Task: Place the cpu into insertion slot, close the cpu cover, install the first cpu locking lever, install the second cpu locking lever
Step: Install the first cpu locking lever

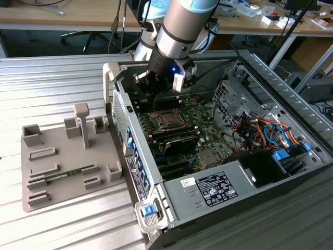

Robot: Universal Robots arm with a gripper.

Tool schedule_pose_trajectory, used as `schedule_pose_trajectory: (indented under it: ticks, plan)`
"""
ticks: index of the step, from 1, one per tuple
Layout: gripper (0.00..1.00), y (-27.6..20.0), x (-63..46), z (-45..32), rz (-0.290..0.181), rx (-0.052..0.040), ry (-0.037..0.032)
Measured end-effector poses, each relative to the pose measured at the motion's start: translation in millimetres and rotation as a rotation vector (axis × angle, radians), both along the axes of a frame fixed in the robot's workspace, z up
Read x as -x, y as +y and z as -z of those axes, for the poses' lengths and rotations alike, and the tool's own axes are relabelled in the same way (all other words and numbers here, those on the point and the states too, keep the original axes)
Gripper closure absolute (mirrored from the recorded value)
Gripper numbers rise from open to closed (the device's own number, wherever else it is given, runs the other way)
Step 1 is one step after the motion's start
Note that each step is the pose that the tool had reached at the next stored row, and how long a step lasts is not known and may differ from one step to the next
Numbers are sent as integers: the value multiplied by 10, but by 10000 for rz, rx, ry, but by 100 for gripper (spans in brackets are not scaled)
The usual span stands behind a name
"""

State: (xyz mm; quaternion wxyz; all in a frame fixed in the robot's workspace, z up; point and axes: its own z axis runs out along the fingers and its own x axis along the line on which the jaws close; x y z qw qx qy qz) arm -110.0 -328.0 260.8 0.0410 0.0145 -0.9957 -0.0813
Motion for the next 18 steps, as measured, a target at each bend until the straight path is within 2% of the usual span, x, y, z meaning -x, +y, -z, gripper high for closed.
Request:
schedule_pose_trajectory:
  ticks: [8, 18]
  plan:
    - [89, 24, -113, 20, -4, 0, 51]
    - [89, 30, -163, 31, -4, -1, 64]
